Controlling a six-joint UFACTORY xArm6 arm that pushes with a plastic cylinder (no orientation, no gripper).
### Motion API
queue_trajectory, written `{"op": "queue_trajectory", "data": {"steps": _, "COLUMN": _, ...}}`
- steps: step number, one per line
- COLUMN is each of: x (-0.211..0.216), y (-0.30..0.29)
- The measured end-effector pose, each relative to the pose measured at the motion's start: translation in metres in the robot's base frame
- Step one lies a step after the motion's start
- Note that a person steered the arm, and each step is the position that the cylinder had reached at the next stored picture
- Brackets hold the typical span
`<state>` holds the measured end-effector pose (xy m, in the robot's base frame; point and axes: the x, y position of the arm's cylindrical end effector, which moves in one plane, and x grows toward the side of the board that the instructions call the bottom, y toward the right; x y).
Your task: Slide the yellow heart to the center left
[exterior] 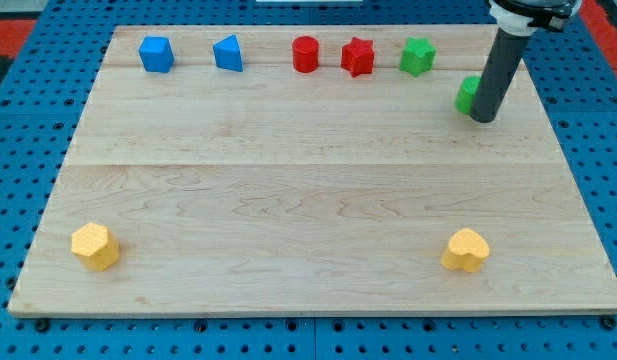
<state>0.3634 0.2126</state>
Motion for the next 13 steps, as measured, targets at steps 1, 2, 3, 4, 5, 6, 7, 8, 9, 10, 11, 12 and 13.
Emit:
{"op": "queue_trajectory", "data": {"steps": 1, "x": -0.040, "y": 0.002}}
{"op": "queue_trajectory", "data": {"steps": 2, "x": -0.063, "y": 0.006}}
{"op": "queue_trajectory", "data": {"steps": 3, "x": -0.065, "y": 0.007}}
{"op": "queue_trajectory", "data": {"steps": 4, "x": -0.035, "y": 0.052}}
{"op": "queue_trajectory", "data": {"steps": 5, "x": 0.059, "y": 0.089}}
{"op": "queue_trajectory", "data": {"steps": 6, "x": 0.173, "y": 0.070}}
{"op": "queue_trajectory", "data": {"steps": 7, "x": 0.189, "y": 0.004}}
{"op": "queue_trajectory", "data": {"steps": 8, "x": 0.199, "y": -0.068}}
{"op": "queue_trajectory", "data": {"steps": 9, "x": 0.196, "y": -0.156}}
{"op": "queue_trajectory", "data": {"steps": 10, "x": 0.188, "y": -0.219}}
{"op": "queue_trajectory", "data": {"steps": 11, "x": 0.197, "y": -0.234}}
{"op": "queue_trajectory", "data": {"steps": 12, "x": 0.192, "y": -0.179}}
{"op": "queue_trajectory", "data": {"steps": 13, "x": 0.226, "y": -0.170}}
